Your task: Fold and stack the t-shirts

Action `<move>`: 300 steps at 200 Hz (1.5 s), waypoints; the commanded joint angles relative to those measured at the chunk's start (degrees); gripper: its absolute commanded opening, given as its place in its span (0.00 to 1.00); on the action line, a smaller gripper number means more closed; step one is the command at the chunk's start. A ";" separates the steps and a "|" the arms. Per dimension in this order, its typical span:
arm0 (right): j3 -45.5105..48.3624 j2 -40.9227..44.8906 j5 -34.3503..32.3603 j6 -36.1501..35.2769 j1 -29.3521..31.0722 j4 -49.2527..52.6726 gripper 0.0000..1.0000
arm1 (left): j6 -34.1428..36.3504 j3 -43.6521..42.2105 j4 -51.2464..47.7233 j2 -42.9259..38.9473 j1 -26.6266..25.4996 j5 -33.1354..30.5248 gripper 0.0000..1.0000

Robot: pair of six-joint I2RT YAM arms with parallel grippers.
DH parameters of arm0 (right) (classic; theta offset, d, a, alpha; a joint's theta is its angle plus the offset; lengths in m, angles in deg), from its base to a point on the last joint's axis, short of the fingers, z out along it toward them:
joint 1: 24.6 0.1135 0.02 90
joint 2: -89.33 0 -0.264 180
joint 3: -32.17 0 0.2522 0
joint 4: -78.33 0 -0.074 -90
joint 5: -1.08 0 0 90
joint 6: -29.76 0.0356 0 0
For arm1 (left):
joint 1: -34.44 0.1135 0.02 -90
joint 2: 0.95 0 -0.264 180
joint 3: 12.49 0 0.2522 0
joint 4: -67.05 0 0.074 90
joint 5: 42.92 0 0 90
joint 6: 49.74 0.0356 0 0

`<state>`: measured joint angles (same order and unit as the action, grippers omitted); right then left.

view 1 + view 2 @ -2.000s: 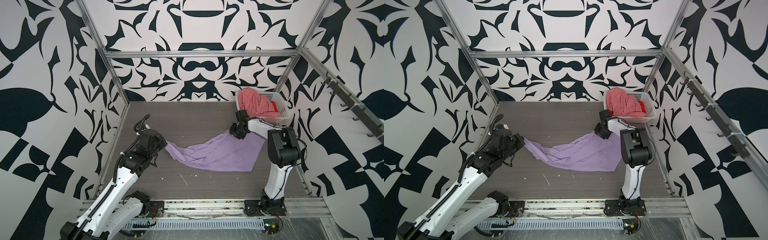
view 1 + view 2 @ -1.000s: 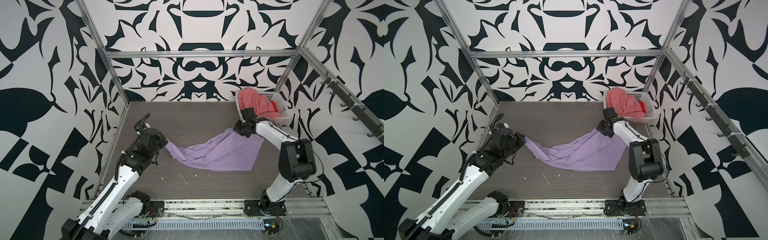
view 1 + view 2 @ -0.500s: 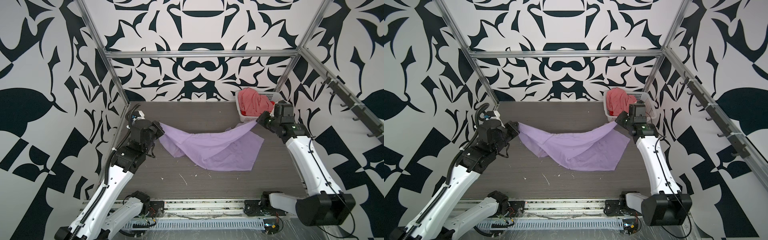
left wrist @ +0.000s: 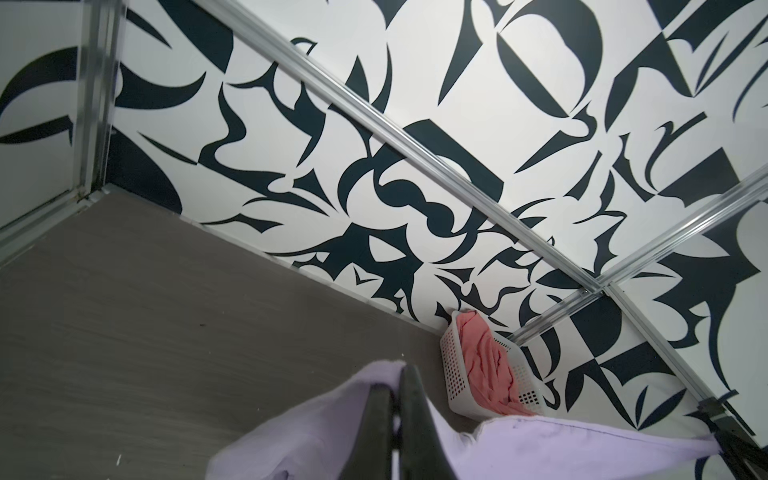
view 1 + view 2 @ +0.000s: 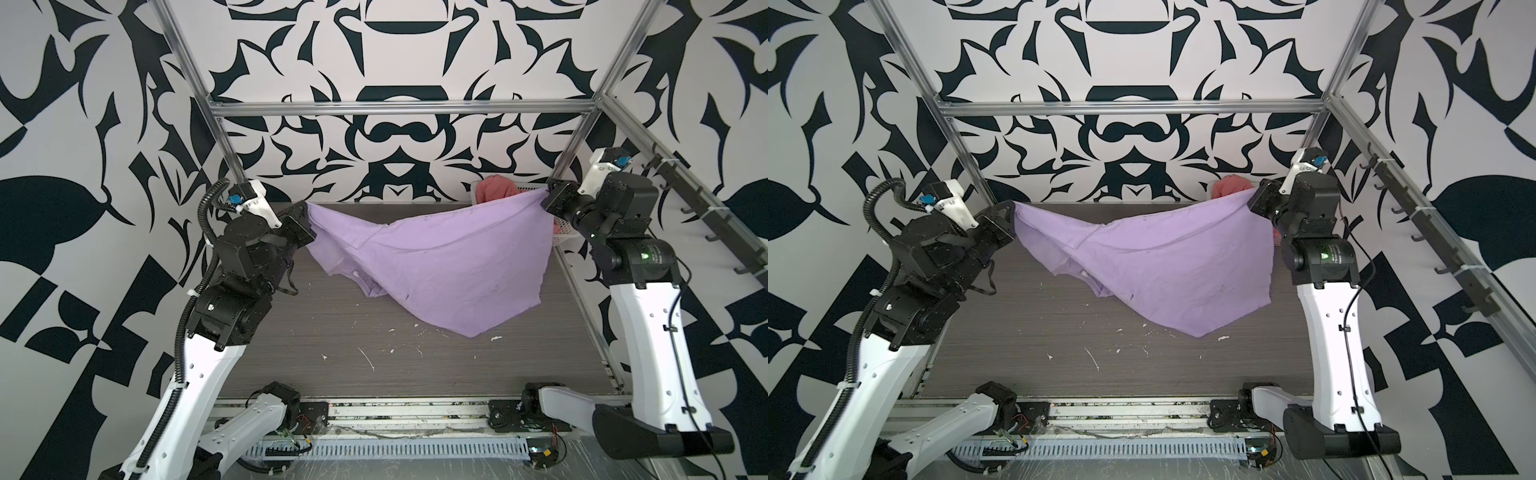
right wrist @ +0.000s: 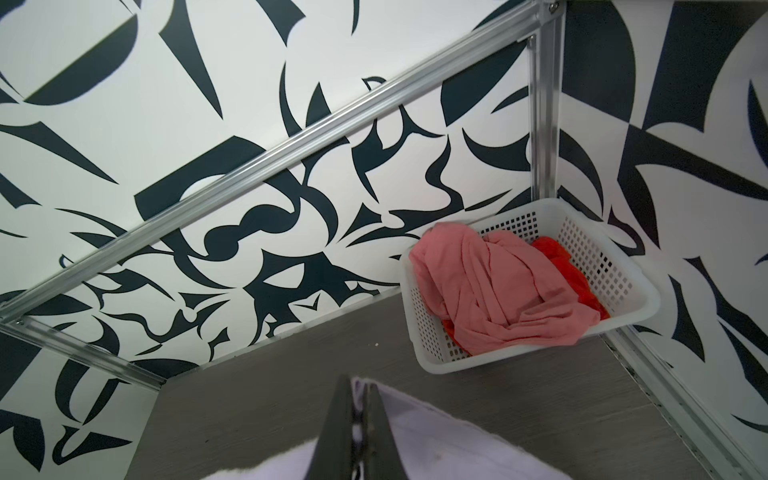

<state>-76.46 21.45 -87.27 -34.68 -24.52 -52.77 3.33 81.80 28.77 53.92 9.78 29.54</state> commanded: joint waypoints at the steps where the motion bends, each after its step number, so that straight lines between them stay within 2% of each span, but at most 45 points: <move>1: 1.14 2.21 0.20 -0.03 -0.24 -0.59 0.00 | 2.62 1.16 1.18 0.19 0.32 0.59 0.00; 16: 6.90 4.90 0.40 2.61 -0.18 0.83 0.00 | 0.77 -2.29 0.96 -0.40 0.27 0.85 0.00; 34: 18.77 10.07 2.30 7.93 -0.23 1.55 0.00 | -2.64 -8.79 -0.18 -2.11 0.32 1.27 0.00; 66: 43.50 19.72 8.29 18.71 -0.18 -1.27 0.00 | -14.07 -24.62 -1.16 -6.69 0.32 0.63 0.00; 80: 52.34 23.24 9.93 21.25 -0.08 -2.00 0.00 | -19.44 -31.60 -0.72 -8.38 0.28 -0.18 0.00; 100: 61.28 27.12 10.82 24.16 -0.12 -1.11 0.00 | -24.39 -37.84 -1.21 -9.43 0.28 -0.30 0.00; 116: 66.13 29.77 12.02 25.38 -0.09 -0.05 0.00 | -25.48 -39.82 -2.83 -8.98 0.35 -0.33 0.00; 164: 75.56 32.29 12.09 26.90 -0.13 2.48 0.00 | -24.28 -39.39 -4.77 -3.38 0.32 0.73 0.00; 210: 78.07 28.36 11.36 27.18 -0.10 3.57 0.00 | -23.75 -39.14 -3.61 -0.30 0.36 1.76 0.00; 231: 77.91 25.08 13.23 26.70 -0.08 1.93 0.00 | -23.38 -39.14 -3.67 -0.39 0.35 1.41 0.00; 258: 76.79 21.76 14.92 27.49 0.01 1.91 0.11 | -23.10 -38.86 -4.04 -0.46 0.34 1.17 0.00; 284: 77.58 22.96 16.03 33.60 0.62 0.95 0.29 | -22.95 -38.67 -3.01 -0.10 0.50 1.39 0.00; 300: 78.48 24.93 15.22 38.18 1.13 0.90 0.35 | -22.26 -37.90 -2.51 0.99 0.95 2.52 0.00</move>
<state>1.13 44.58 -71.86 -3.53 -24.17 -52.88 -19.69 41.65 25.17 53.92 10.02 31.22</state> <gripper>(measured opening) 0.309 0.056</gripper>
